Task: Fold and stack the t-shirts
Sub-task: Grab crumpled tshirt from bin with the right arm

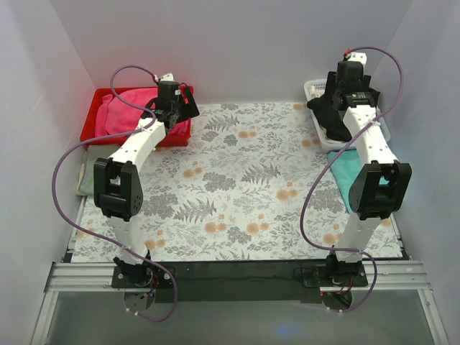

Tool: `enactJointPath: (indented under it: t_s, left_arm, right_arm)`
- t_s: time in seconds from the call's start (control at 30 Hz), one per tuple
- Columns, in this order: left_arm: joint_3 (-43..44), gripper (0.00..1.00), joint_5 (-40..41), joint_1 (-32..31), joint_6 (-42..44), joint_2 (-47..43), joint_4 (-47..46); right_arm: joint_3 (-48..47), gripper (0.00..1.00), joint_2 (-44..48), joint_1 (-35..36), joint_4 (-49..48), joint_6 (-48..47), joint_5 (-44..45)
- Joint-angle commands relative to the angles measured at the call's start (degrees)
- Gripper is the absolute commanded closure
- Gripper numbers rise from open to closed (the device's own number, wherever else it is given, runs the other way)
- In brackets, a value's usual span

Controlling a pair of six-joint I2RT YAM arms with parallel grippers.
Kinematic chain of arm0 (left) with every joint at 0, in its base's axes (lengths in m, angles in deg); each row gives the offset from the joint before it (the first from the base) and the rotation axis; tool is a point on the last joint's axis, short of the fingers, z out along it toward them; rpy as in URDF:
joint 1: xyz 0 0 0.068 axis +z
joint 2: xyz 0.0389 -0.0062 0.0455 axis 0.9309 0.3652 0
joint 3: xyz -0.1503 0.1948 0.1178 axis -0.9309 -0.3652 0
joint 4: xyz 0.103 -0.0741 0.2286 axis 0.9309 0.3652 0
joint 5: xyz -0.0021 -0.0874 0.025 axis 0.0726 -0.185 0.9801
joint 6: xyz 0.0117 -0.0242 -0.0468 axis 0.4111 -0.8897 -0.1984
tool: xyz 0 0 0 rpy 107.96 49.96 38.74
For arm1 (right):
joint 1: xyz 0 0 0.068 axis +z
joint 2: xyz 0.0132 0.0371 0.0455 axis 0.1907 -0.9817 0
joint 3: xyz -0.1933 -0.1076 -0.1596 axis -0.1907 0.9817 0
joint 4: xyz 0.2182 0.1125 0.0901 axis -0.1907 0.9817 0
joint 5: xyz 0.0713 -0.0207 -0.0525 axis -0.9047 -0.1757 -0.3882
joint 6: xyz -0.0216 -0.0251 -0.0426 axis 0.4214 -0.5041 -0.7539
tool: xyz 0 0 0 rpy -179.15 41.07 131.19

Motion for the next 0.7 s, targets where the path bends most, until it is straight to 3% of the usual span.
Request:
enactJointPath:
  t_s: [0.0, 0.1, 0.23, 0.67]
  left_arm:
    - [1.18, 0.24, -0.56, -0.15, -0.59, -2.93, 1.04]
    - [-0.06, 0.25, -0.74, -0.15, -1.03, -3.45, 0.96]
    - [-0.93, 0.25, -0.83, -0.15, -0.94, -4.16, 0.95]
    - [-4.80, 0.25, -0.65, 0.46, 0.29, -7.58, 1.13]
  right_arm:
    - [-3.94, 0.22, -0.65, -0.23, 3.29, 4.42, 2.55]
    - [0.70, 0.31, 0.92, 0.29, 2.08, 7.15, 1.85]
    - [8.27, 0.31, 2.16, 3.45, -4.17, 6.10, 3.97]
    - [-8.33, 0.28, -14.09, 3.46, 0.40, 10.58, 1.67]
